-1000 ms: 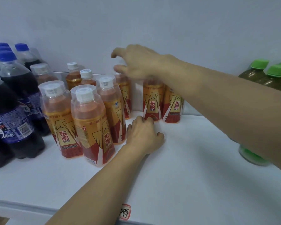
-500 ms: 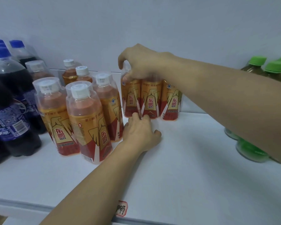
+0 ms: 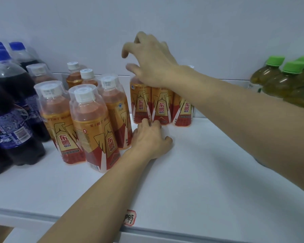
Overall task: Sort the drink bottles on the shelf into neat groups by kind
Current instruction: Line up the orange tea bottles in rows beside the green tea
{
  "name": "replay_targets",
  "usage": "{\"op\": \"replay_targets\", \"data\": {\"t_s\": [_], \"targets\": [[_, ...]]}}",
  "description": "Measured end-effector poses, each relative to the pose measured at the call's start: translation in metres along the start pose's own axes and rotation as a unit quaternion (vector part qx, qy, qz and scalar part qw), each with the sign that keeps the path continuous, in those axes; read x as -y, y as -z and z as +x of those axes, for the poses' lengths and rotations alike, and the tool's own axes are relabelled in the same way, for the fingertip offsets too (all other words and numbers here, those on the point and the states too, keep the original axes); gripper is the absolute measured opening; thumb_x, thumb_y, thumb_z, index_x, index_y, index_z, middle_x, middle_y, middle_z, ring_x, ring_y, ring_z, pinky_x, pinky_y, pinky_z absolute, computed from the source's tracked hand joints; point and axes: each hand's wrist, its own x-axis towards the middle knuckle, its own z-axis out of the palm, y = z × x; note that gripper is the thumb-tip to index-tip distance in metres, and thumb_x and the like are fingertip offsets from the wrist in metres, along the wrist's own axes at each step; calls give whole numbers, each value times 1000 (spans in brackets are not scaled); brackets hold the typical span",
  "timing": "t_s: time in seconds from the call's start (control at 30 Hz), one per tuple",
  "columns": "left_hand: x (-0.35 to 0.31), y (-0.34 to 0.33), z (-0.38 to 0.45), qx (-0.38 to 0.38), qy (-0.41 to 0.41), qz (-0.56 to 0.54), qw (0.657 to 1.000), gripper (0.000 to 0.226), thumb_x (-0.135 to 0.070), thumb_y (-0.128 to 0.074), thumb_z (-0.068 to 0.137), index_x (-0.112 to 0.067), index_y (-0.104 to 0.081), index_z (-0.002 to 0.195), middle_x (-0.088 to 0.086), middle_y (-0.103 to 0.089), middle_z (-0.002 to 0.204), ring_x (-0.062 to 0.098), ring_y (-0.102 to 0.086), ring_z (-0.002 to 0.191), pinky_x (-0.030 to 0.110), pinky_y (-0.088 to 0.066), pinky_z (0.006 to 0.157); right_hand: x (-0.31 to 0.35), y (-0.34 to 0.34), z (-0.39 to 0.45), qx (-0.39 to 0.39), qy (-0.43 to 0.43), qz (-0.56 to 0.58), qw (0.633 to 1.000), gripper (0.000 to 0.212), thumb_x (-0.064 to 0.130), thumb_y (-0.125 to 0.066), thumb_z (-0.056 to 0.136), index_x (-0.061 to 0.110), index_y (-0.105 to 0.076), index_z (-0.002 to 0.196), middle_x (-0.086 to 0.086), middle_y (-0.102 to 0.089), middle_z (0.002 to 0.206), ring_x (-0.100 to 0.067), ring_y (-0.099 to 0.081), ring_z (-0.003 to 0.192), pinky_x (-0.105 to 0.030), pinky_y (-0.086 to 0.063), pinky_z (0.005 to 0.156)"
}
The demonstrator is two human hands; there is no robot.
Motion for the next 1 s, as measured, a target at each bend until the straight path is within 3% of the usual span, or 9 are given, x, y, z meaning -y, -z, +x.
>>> {"op": "replay_targets", "data": {"t_s": [0.07, 0.13, 0.23, 0.37, 0.53, 0.63, 0.73, 0.83, 1.0], "targets": [[-1, 1, 0, 1, 0, 2, 1000, 59, -50, -54, 91, -17, -46, 139, 10, -39, 137, 31, -39, 129, 48, -39, 110, 15, 5, -14, -47, -7, 170, 984, 29, 44, -54, 99, 27, -61, 121, 3, -59, 113, -6, -56, 94, -28, -43, 86], [-3, 2, -2, 1, -2, 3, 1000, 54, -48, -54, 92, -19, -48, 136, 9, -39, 137, 31, -38, 130, 48, -38, 110, 32, 5, -29, 8, -4, 283, 959, 32, 50, -58, 97, 28, -59, 120, 4, -63, 107, 1, -56, 82, -22, -44, 76], [-3, 3, -5, 8, -26, -8, 1000, 44, -44, -55, 93, -22, -52, 131, 5, -40, 136, 28, -40, 130, 50, -35, 112, 45, -5, -46, 95, 7, 306, 947, 44, 44, -71, 90, 32, -53, 128, -3, -66, 104, -10, -64, 82, -29, -54, 76], [-8, 5, -10, 46, -134, -67, 988, 47, -35, -59, 92, -26, -52, 138, -1, -44, 145, 21, -44, 135, 48, -35, 114, 43, -11, -55, 64, -46, 388, 918, 49, 33, -79, 83, 31, -48, 120, -9, -71, 96, -22, -70, 82, -39, -61, 81], [-14, 0, -22, 77, -242, -74, 964, 44, -28, -64, 93, -23, -56, 136, -1, -51, 141, 18, -51, 127, 40, -39, 110, 24, -18, -86, -35, -123, 427, 895, 58, 29, -82, 83, 28, -43, 127, 5, -64, 93, -5, -68, 77, -17, -56, 64], [-12, 3, -25, 100, -257, -67, 959, 41, -28, -63, 95, -23, -56, 135, -3, -46, 140, 17, -50, 125, 38, -38, 111, 3, -16, -109, -98, -173, 409, 891, 65, 32, -80, 84, 29, -46, 139, 14, -63, 109, -7, -68, 95, -27, -59, 79], [-14, 4, -28, 165, -292, -25, 942, 54, -32, -58, 99, -29, -42, 151, -6, -28, 160, 11, -28, 147, 33, -21, 123, -19, -9, -125, -140, -211, 338, 906, 55, 37, -76, 85, 25, -54, 134, 9, -65, 113, -13, -64, 100, -36, -56, 88], [-15, 10, -28, 215, -314, -20, 925, 65, -35, -63, 98, -32, -35, 156, -9, -15, 169, 5, -13, 153, 27, -14, 124, -29, -4, -135, -160, -216, 303, 914, 53, 43, -75, 84, 22, -57, 130, 11, -64, 107, -7, -62, 89, -21, -50, 75], [-5, 29, -26, 266, -325, -158, 894, 39, -15, -69, 95, -12, -65, 134, -1, -55, 149, 6, -46, 140, 22, -32, 118, -28, 3, -136, -202, -228, 258, 917, 58, 55, -74, 77, 25, -60, 124, 7, -66, 105, -12, -63, 88, -30, -55, 77]]}}
